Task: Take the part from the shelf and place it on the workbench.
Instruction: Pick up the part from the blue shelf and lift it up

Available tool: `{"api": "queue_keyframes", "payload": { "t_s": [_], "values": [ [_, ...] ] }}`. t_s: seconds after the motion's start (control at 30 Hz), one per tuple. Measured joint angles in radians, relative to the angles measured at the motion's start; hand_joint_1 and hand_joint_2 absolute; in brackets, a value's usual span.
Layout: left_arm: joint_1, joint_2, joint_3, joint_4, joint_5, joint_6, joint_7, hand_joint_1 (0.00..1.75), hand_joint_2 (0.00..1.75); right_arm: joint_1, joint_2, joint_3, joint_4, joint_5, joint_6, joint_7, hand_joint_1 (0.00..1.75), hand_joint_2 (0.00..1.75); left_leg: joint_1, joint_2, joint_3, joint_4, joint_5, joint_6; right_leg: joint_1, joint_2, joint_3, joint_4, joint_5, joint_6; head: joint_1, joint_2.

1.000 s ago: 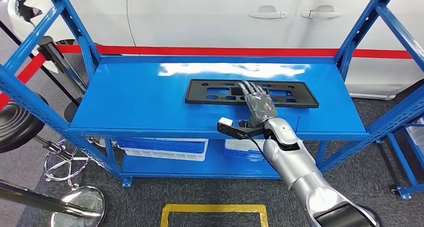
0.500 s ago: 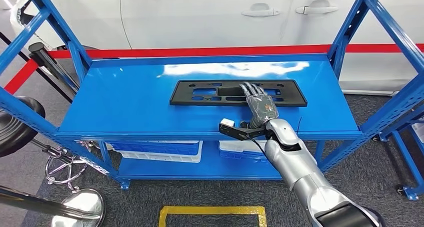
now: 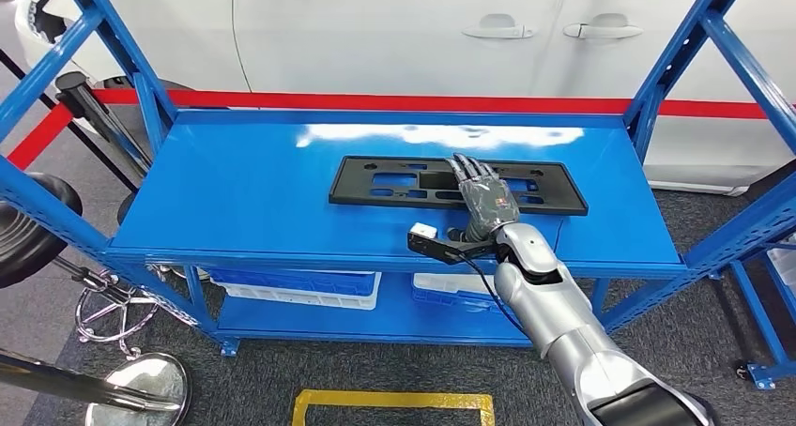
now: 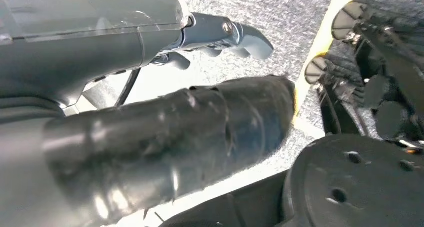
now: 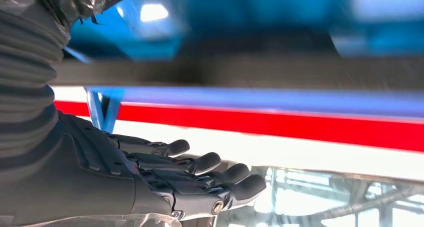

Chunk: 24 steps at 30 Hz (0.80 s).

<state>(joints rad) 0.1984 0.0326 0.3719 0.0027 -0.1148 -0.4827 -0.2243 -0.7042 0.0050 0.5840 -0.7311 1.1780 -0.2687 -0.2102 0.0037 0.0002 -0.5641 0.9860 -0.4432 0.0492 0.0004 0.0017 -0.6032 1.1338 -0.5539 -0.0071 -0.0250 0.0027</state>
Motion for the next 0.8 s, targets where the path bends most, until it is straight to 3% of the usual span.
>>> {"api": "queue_keyframes", "payload": {
  "t_s": [0.07, 0.1, 0.13, 0.17, 0.23, 0.3, 0.4, 0.47, 0.57, 0.6, 0.63, 0.67, 0.73, 0.8],
  "values": [
    [-0.001, 0.0, 0.0, 0.0, 0.0, 0.0, 0.0, 0.0, 0.0, 0.001, 0.0, 0.0, 0.002, 0.0, 0.001, 0.0, 0.0, 1.75, 0.001, 0.0, 0.005, -0.001, -0.004, 0.001, -0.007, 0.001, -0.066, 0.118, -0.047, 0.009, 0.0, 0.0],
    [-0.001, 0.0, 0.0, 0.0, 0.0, 0.0, 0.0, 0.0, 0.0, 0.003, 0.0, 0.0, 0.004, 0.0, 0.002, 0.0, 0.0, 1.75, 0.002, -0.001, 0.006, 0.002, -0.008, -0.001, -0.012, 0.0, -0.091, 0.158, -0.054, 0.014, 0.0, 0.0],
    [-0.001, 0.0, 0.0, 0.0, 0.0, -0.001, 0.0, 0.0, 0.0, 0.006, 0.0, 0.0, 0.006, 0.0, 0.002, 0.0, 0.0, 1.75, 0.003, -0.002, 0.007, 0.006, -0.012, -0.003, -0.017, -0.001, -0.102, 0.166, -0.041, 0.02, 0.0, 0.0],
    [-0.001, -0.001, 0.0, 0.0, 0.0, -0.001, 0.0, 0.0, 0.0, 0.007, 0.0, 0.0, 0.007, 0.0, 0.002, 0.0, 0.0, 1.75, 0.006, -0.003, 0.009, 0.011, -0.018, -0.007, -0.023, -0.001, -0.095, 0.137, -0.01, 0.025, 0.0, 0.0],
    [-0.001, -0.001, 0.0, 0.0, 0.0, -0.001, 0.0, 0.0, 0.0, 0.006, 0.0, 0.0, 0.008, 0.0, 0.002, 0.0, 0.0, 1.75, 0.01, -0.006, 0.01, 0.028, -0.034, -0.019, -0.029, -0.002, -0.045, 0.021, 0.058, 0.032, 0.0, 0.0],
    [-0.001, 0.0, 0.0, 0.0, 0.0, -0.001, 0.0, 0.0, 0.0, 0.004, 0.001, 0.0, 0.008, 0.001, 0.004, -0.001, 0.0, 1.75, 0.009, -0.007, 0.008, 0.044, -0.049, -0.034, -0.028, 0.0, -0.013, -0.052, 0.078, 0.025, -0.001, 0.0],
    [-0.001, 0.0, 0.0, 0.0, 0.0, -0.002, 0.0, 0.0, 0.0, 0.004, 0.004, 0.0, 0.009, 0.004, 0.006, -0.002, 0.0, 1.75, 0.01, -0.007, 0.008, 0.045, -0.054, -0.05, -0.023, 0.002, -0.01, -0.062, 0.071, 0.002, -0.002, 0.0],
    [-0.001, 0.0, 0.0, 0.0, 0.0, -0.004, 0.0, 0.0, 0.0, 0.002, 0.007, 0.0, 0.009, 0.006, 0.006, -0.002, 0.0, 1.75, 0.011, -0.006, -0.003, 0.074, -0.076, -0.058, -0.027, 0.002, -0.004, -0.068, 0.071, -0.011, -0.002, 0.0],
    [-0.001, 0.0, -0.001, 0.0, 0.0, -0.005, 0.0, 0.0, 0.0, 0.002, 0.012, 0.0, 0.012, 0.008, 0.007, -0.003, 0.0, 1.75, 0.012, -0.005, -0.095, 0.255, -0.156, -0.067, -0.026, -0.001, 0.004, -0.071, 0.067, -0.022, -0.003, 0.0],
    [-0.001, 0.0, -0.001, 0.0, 0.001, -0.005, 0.0, 0.0, 0.0, 0.002, 0.012, 0.001, 0.013, 0.009, 0.007, -0.003, 0.0, 1.75, 0.012, -0.004, -0.129, 0.311, -0.17, -0.068, -0.023, -0.002, 0.006, -0.071, 0.064, -0.024, -0.003, 0.0],
    [-0.001, 0.0, -0.001, 0.0, 0.001, -0.005, 0.0, 0.0, 0.0, 0.003, 0.013, 0.001, 0.015, 0.009, 0.008, -0.003, 0.0, 1.75, 0.012, -0.004, -0.148, 0.334, -0.163, -0.066, -0.021, -0.002, 0.008, -0.071, 0.062, -0.025, -0.003, 0.0],
    [-0.001, 0.001, -0.001, 0.0, 0.001, -0.005, 0.0, 0.0, 0.0, 0.003, 0.014, 0.001, 0.015, 0.01, 0.008, -0.003, 0.0, 1.75, 0.011, -0.004, -0.147, 0.316, -0.136, -0.062, -0.02, -0.002, 0.013, -0.071, 0.059, -0.026, -0.003, 0.0],
    [0.0, 0.001, -0.001, 0.0, 0.001, -0.005, 0.0, 0.0, 0.0, 0.003, 0.016, 0.001, 0.016, 0.011, 0.009, -0.003, 0.0, 1.75, 0.007, -0.005, -0.099, 0.192, -0.054, -0.046, -0.018, 0.001, 0.026, -0.072, 0.051, -0.025, -0.003, 0.0],
    [0.001, 0.003, -0.001, 0.0, 0.001, -0.005, 0.0, 0.0, 0.0, 0.001, 0.019, 0.002, 0.016, 0.011, 0.009, -0.003, 0.0, 1.75, -0.001, -0.005, -0.052, 0.085, -0.011, -0.031, -0.015, 0.003, 0.033, -0.073, 0.044, -0.02, -0.002, 0.0]
  ]
}}
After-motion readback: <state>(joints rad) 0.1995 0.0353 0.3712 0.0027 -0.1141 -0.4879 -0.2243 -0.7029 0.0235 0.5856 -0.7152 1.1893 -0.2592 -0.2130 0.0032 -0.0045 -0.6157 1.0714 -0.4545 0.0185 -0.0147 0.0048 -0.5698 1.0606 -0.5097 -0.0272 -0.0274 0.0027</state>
